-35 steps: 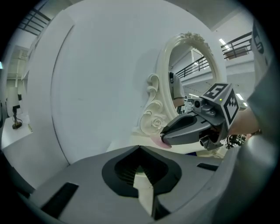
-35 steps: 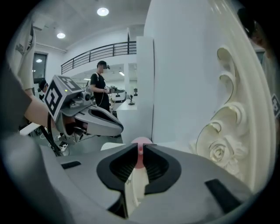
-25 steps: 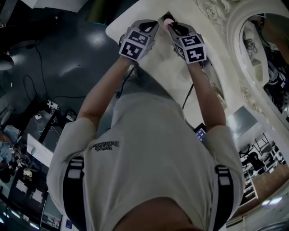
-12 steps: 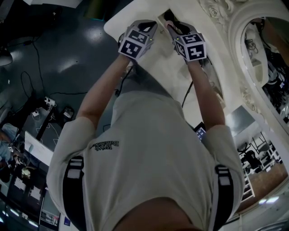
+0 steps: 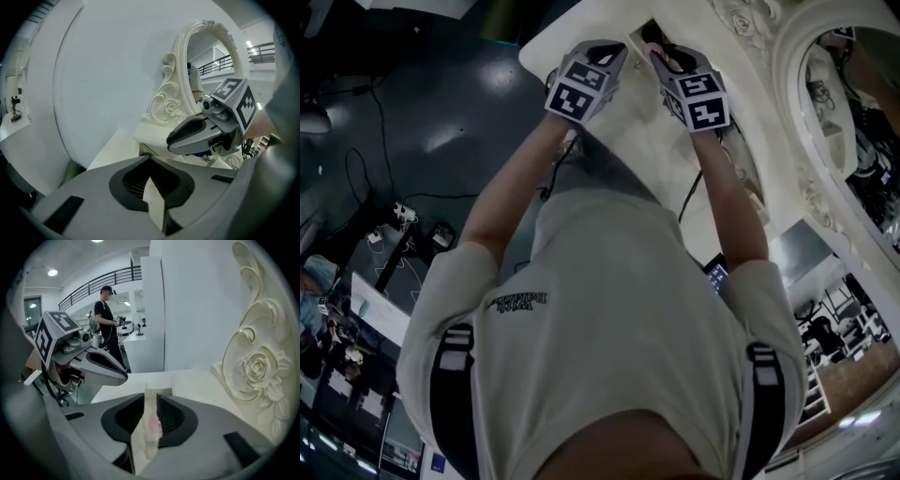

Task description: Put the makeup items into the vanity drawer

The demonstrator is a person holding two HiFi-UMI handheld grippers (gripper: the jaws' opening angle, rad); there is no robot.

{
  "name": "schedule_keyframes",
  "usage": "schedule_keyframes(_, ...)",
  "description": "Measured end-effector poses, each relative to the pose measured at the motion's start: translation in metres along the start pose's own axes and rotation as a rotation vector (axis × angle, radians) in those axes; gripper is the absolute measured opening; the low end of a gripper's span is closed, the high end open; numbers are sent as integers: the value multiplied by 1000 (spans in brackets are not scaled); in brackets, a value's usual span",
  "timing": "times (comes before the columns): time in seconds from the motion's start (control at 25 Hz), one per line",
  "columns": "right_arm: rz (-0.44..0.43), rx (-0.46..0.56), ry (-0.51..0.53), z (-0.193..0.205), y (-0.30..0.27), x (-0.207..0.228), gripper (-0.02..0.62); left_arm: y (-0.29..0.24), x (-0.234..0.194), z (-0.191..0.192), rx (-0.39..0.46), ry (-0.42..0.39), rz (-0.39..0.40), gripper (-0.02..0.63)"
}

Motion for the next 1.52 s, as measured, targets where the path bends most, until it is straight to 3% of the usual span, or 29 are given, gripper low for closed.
schedule_keyframes(0.12,5,49,18,-10,7,-3,46,9,-4,-8,24,0,-26,14)
schedule_keyframes(0.44,14,212,38,-57,59,-16,10,50,-1,-49,119,-30,-54,14)
schedule_keyframes(0.72,32,396,99,-98,128,-41,2,112,15,-101,301,-42,-76,14)
schedule_keyframes(0.92,10,514,124,-120,178,-70,2,162,26,-129,396,-113,-115,14)
schedule_keyframes(1.2,-12,643,188,-134,239,-115,0,227,50,-149,514,-181,-153,14)
schedule_keyframes(1.52,10,716,283,-119,280,-158,0,282,83,-141,588,-224,-204,14)
Point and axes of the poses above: the fingertips, and each gripper's own axes: y backward along the fingers, x to its right, z out of its underside, the point moved 7 cm from there along y, backward along the fingers, and after that the axes turned 5 degrees about -y, right-handed, at the moved point
